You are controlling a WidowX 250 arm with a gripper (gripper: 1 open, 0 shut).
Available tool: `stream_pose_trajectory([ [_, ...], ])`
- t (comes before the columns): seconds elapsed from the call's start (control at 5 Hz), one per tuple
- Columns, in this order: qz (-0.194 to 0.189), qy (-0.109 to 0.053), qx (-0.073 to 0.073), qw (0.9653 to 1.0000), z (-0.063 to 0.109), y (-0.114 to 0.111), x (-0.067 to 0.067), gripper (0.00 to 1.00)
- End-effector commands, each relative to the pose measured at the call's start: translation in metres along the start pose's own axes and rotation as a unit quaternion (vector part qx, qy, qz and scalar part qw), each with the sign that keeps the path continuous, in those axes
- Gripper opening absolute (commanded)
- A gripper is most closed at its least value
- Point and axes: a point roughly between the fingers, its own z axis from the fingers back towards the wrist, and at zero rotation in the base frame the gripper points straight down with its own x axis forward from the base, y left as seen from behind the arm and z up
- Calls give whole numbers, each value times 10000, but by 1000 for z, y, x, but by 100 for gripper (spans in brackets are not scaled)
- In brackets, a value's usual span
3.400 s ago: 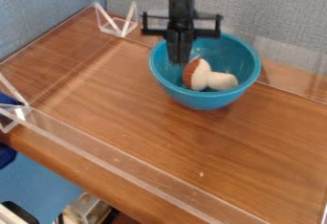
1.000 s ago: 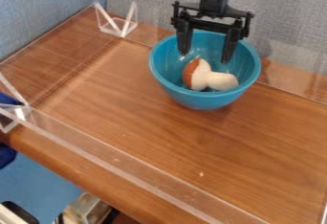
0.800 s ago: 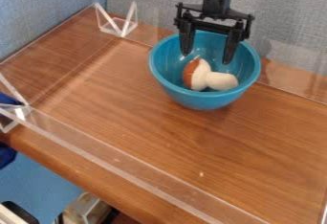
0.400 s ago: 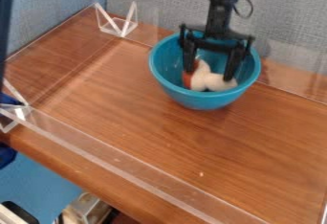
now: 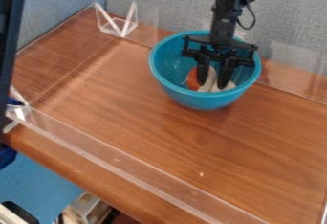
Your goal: Remove the mushroom from inside the blue bowl and put it on the table
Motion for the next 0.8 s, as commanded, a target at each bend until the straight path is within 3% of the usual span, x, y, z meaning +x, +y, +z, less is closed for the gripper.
stream_pose_trajectory([
  [0.0,133,-148,-135,9997,0,-26,-6,0],
  [0.4,-201,-272,-159,9993,36,-26,-8,0],
  [0.6,-340,-298,-155,9989,41,-23,-10,0],
])
